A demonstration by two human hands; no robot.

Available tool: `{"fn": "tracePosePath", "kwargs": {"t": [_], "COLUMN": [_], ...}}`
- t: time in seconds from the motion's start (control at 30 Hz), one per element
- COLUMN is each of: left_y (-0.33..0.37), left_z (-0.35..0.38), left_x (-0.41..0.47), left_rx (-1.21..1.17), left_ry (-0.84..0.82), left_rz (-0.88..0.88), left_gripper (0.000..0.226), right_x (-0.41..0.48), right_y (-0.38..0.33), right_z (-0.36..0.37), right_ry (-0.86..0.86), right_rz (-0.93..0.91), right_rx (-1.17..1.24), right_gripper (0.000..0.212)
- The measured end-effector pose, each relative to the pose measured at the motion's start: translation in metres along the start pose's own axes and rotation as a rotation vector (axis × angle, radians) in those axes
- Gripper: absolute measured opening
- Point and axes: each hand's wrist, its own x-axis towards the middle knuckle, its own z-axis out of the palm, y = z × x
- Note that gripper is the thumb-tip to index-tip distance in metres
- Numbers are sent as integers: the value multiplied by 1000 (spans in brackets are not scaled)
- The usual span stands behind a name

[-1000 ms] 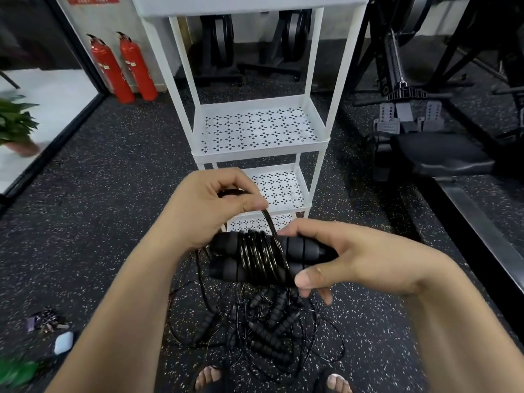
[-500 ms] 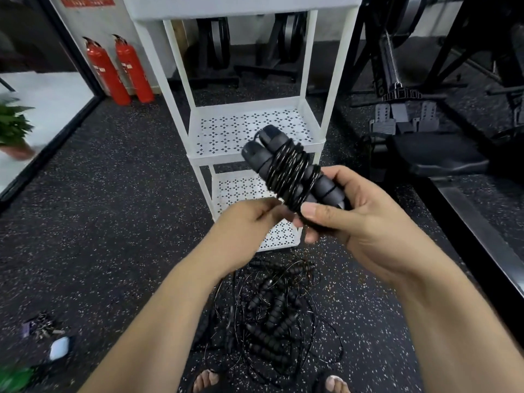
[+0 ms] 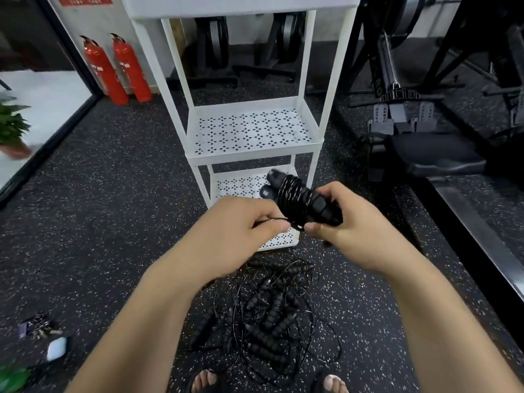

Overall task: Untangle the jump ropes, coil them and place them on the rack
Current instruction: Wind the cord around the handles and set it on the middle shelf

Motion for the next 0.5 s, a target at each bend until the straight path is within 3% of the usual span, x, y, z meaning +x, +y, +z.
{"fn": "tracePosePath", "kwargs": {"t": [0.17, 0.5], "left_y": [-6, -27], "left_z": [-11, -29], "left_x": [-2, -2], "left_rx": [-44, -501], "left_ry": [93, 153], "left_rz": [-4, 11], "left_gripper": [11, 23], "right_x": [-7, -28], "right_y": [-16, -38], "right_z": [7, -13], "right_ry": [-302, -670], "right_rz": [-23, -65], "right_rx": [-50, 415], "right_gripper": [39, 39]}}
